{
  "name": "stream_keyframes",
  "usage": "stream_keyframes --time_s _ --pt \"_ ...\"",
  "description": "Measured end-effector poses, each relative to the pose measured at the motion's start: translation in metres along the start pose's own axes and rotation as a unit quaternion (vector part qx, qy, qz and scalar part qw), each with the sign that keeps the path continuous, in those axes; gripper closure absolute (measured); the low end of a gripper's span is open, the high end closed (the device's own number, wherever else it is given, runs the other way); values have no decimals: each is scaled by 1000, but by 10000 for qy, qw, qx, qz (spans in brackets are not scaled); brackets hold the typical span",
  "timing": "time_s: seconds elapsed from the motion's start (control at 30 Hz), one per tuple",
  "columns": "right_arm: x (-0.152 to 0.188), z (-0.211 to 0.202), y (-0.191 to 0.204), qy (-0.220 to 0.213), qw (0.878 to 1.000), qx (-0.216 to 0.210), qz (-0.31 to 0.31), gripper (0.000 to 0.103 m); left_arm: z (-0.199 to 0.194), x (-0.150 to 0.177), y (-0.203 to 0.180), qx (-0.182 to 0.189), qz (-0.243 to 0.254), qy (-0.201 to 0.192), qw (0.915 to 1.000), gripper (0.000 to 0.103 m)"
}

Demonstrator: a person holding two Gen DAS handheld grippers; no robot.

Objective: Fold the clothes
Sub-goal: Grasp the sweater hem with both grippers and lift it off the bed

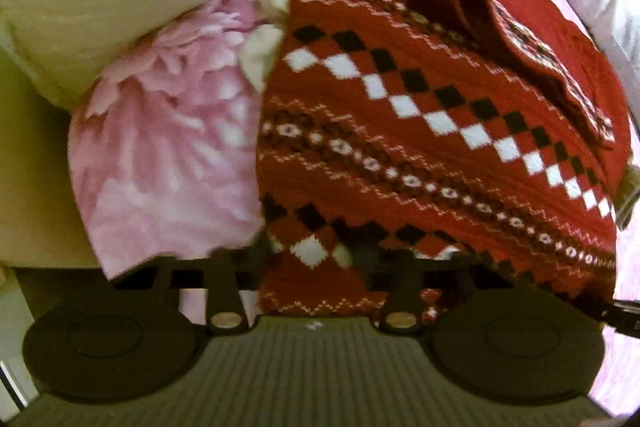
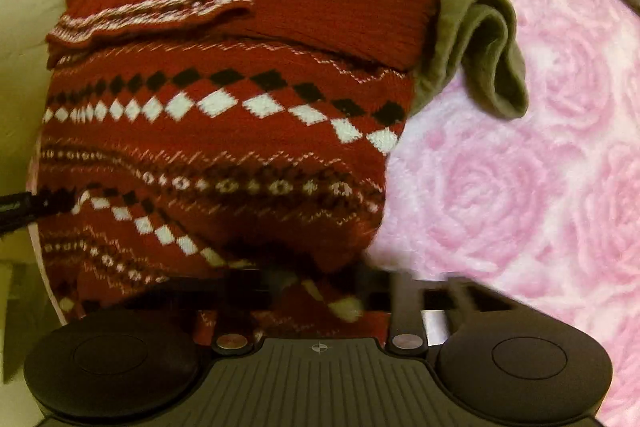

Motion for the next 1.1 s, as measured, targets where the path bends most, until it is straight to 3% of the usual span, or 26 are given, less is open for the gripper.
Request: stream_keyframes --time_s 0.13,0.3,0.4,0.47,0.53,0.6,0.7,0.8,0.97,1.03,1.1 --pt "0 -34 16 -164 9995 -124 -251 96 -32 -4 -4 201 119 -203 9995 96" --pt "-6 -113 39 -1088 9910 -758 -191 97 -120 -14 -8 450 254 -1046 9932 97" --pt "-12 -166 46 -1878 9741 -1258 12 98 -187 -32 -16 611 370 -1899 9792 97" --pt "-14 -204 49 -2453 9566 -1563 165 98 -229 -46 -22 739 400 -2428 9664 97" --pt "-14 -249 50 -3109 9334 -1779 212 98 -279 -61 -33 916 530 -2981 9487 97" --pt "-10 -303 52 -3805 9043 -1927 150 98 -335 -67 -51 1153 749 -3570 9239 97" --pt "33 -385 41 -4666 8657 -1809 69 98 -425 -61 -82 1613 1049 -4408 8768 97" --pt "79 -468 30 -5480 8197 -1665 -11 98 -507 -29 -116 2314 1238 -4960 8277 97" --pt "161 -608 11 -6724 7268 -1394 -146 98 -600 45 -193 3355 1732 -5180 7675 97" --pt "206 -652 -4 -6992 7067 -1069 -146 98 -627 76 -227 3707 1895 -5173 7477 97" --pt "253 -692 -17 -7203 6900 -699 -135 98 -649 109 -262 3990 1972 -5084 7372 97"
Point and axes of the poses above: each gripper's, at about its wrist camera, not at the fingertips, and z roughly the way its jaws point, y to its left, x to its underside, the point moved 6 cm from there along z, roughly the way its jaws point, and after that the axes turned 14 degrees about -x, right-handed, at the moved point
